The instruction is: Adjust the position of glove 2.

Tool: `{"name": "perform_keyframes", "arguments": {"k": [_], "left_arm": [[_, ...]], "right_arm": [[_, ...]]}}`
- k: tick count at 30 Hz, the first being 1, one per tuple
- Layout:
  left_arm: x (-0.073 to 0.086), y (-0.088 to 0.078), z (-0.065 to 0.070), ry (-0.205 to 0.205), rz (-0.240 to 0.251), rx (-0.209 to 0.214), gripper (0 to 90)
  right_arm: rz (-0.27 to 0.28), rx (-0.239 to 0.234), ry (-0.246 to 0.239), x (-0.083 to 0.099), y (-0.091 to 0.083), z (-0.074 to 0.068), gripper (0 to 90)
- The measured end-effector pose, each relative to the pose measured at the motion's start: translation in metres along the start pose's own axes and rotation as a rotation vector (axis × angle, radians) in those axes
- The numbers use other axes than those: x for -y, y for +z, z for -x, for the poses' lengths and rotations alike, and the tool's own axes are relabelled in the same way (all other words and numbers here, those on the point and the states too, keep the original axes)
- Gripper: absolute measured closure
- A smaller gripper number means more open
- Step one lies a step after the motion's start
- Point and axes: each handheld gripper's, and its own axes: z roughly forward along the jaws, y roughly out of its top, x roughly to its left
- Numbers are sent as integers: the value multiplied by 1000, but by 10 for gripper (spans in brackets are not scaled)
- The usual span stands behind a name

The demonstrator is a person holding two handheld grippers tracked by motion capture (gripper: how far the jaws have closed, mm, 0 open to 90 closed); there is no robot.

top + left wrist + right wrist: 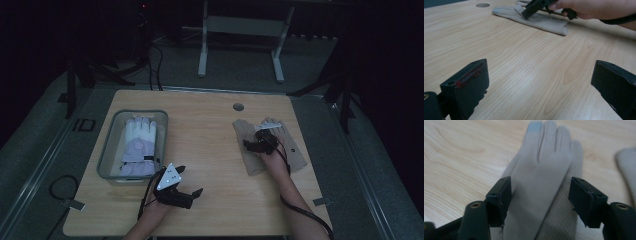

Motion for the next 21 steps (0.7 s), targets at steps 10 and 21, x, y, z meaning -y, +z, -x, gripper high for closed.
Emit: {"name": "perform_keyframes", "arguments": {"k": [10,21], "left_arm": [[1,1,1,-7,-1,-4,18],[-2,2,2,5,1,3,18]], "right_arm": [[27,54,29,1,-9,-19,778],[100,57,160,-23,-38,-78,777]]}}
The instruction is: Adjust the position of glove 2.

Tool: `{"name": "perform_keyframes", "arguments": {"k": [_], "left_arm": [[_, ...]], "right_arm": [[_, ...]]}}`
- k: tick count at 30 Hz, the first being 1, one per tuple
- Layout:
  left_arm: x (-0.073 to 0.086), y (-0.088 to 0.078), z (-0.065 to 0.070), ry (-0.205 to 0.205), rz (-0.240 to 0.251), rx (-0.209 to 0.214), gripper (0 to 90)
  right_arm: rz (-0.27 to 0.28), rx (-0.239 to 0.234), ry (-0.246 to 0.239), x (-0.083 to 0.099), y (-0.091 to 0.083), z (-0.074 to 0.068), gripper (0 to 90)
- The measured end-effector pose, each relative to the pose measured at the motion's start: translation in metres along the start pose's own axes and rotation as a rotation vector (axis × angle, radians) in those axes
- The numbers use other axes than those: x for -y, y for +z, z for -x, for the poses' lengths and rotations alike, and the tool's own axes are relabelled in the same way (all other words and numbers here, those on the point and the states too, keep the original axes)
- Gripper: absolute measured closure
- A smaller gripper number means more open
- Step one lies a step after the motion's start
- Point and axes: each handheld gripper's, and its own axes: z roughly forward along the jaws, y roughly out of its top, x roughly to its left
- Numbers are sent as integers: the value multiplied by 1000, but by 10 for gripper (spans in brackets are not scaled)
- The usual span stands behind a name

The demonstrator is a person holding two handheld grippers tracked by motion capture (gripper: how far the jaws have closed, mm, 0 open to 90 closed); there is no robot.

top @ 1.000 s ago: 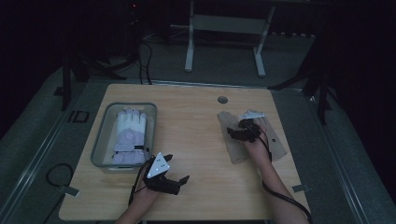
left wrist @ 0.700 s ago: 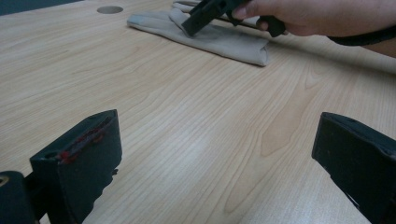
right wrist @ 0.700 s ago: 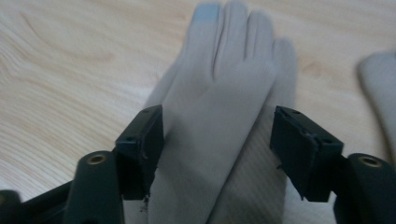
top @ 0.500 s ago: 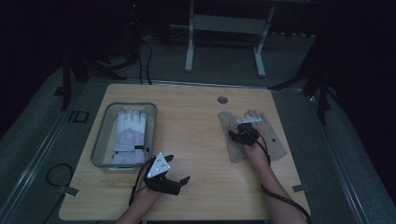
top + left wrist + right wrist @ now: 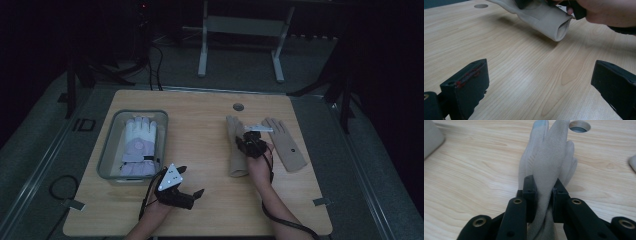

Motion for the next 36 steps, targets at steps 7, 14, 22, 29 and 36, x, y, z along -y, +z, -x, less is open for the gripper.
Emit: {"name": "perform_keyframes", "arguments": {"k": [7,14,22,29,36], "left_arm": [[-1,0,0,9,8,6,18],[0,1,0,14,1,13,18],[3,3,0,6,-4,10,18],[4,4,3,22,-10,15,18],[5,3,1,11,-7,13,18]], "right_arm": [[14,15,37,-2,-7,-23,774],[-56,37,29,24,18,-41,714],[-90,33,-21,35,30,-49,482],[-94,20,-16,34,29,-52,418],[-78,2,-59,25,13,-38,430]]}}
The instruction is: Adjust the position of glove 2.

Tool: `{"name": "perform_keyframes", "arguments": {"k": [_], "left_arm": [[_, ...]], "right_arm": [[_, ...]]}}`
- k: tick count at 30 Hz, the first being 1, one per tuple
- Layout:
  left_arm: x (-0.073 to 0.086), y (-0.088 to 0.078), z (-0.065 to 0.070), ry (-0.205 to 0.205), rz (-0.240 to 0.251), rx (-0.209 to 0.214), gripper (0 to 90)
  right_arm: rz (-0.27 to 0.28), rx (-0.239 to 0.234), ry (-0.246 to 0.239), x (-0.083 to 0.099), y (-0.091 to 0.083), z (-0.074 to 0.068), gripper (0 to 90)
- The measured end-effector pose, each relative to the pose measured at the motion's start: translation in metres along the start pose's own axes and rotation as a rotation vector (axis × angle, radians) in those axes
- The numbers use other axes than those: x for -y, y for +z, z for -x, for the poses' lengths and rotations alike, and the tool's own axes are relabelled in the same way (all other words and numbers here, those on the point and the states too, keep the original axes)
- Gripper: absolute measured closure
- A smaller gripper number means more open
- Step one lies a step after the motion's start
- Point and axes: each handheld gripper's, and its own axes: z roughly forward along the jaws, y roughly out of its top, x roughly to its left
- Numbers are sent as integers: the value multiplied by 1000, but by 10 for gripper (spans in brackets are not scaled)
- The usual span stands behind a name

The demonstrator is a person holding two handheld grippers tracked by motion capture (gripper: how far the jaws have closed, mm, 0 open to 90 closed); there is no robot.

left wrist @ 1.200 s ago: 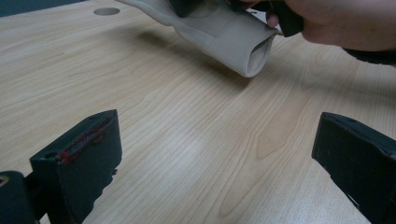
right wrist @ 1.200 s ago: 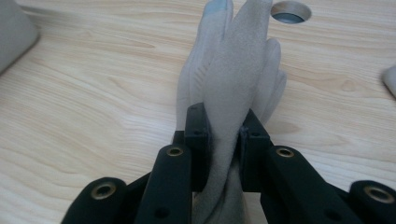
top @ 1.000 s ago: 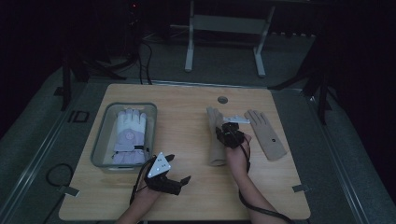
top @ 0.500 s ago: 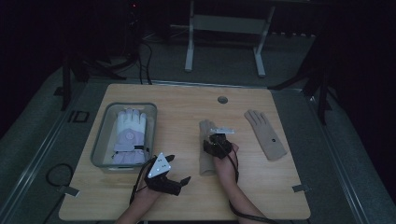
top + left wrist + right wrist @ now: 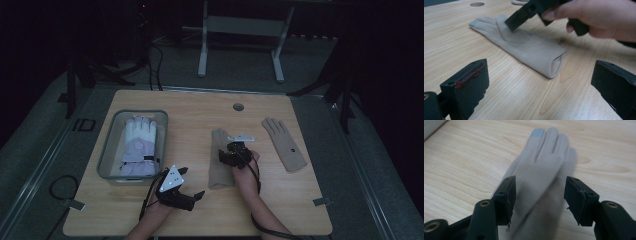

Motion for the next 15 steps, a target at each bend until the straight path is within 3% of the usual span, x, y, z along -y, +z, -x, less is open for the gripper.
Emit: {"name": "perform_keyframes", "arguments": {"k": [7,10,15], "left_arm": [[1,1,0,-4,-6,0,18],[1,2,0,-1,-10,1,18],[1,3,1,-5,-12,0,18]], "right_arm": [[15,-8,-33,-6,-15,26,449],[16,-45,-59,-7,-24,47,459],[20,-39,-57,-4,-32,71,460]]}}
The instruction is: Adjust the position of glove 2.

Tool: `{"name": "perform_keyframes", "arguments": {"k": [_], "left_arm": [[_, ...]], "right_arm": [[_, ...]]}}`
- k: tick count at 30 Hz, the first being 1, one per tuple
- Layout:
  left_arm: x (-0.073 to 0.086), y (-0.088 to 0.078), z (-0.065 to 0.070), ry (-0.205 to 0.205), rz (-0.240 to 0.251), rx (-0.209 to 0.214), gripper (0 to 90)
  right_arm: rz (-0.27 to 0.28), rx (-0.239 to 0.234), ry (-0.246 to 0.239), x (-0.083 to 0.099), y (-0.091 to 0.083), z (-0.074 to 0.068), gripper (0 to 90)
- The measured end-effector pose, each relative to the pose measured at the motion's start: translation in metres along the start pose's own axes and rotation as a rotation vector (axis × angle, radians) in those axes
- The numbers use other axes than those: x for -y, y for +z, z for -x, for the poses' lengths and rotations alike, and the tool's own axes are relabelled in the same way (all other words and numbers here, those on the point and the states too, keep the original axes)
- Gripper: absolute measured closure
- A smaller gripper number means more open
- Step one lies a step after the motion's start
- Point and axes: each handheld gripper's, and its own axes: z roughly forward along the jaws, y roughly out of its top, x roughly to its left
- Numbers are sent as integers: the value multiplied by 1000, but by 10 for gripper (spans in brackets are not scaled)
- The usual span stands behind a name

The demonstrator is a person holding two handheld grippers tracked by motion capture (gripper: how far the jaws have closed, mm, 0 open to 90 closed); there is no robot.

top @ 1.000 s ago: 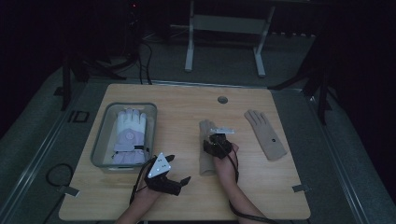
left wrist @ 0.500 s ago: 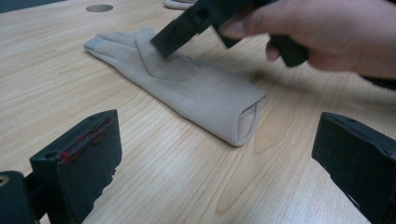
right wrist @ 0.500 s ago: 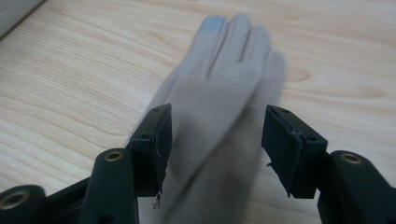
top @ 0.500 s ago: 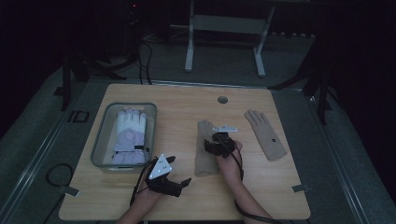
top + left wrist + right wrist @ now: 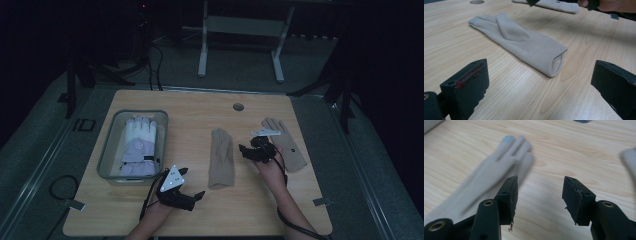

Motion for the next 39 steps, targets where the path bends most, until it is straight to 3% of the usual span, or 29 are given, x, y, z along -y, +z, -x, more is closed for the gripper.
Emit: {"name": "perform_keyframes", "arguments": {"k": [7,11,17,23,28,39], "left_arm": [[0,0,0,0,-1,1,18],[1,0,0,2,-8,3,18],[2,1,0,-1,-8,10,18],[2,1,0,0,-7,12,18],[2,1,0,-1,-1,17,18],[3,1,-3,-15,-4,11,18]], "right_arm": [[4,14,11,4,-8,28,444],[-7,50,13,7,-12,47,449],[-1,64,74,8,-19,79,459],[-19,99,94,8,-16,107,446],[-50,84,98,10,-9,128,478],[-104,112,95,17,9,146,505]]}}
